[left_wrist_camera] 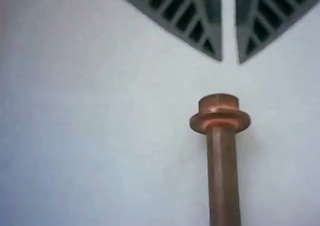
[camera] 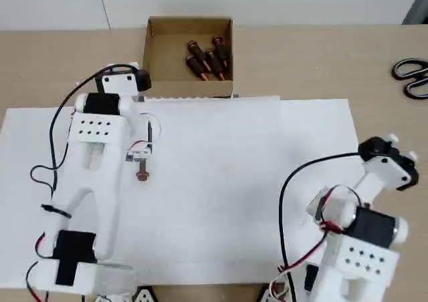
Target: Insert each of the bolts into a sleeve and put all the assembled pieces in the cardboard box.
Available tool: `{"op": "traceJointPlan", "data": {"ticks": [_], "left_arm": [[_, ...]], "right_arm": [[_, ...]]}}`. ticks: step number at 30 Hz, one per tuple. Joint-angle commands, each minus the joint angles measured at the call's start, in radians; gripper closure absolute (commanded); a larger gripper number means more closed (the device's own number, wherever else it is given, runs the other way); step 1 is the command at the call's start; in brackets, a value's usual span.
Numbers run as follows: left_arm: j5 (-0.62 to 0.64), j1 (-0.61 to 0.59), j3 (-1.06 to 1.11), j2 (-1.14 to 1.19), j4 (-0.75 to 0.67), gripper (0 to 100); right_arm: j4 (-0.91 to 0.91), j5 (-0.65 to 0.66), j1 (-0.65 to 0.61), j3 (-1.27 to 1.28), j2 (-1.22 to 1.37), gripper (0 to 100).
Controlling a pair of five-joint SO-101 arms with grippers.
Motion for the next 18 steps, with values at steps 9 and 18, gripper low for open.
{"op": "traceJointPlan", "data": {"ticks": [9,18], "left_arm": [[-0.002,0.003,-0.05,0.157,-0.041,98],[-0.017,0.003,-0.05,0.158,-0.077,94]], "right_arm": [[-0.019,-0.011,0.008,0.012,-0.108,99.5],[-0.019,-0.012,0.008,0.012,-0.085,99.5]]}}
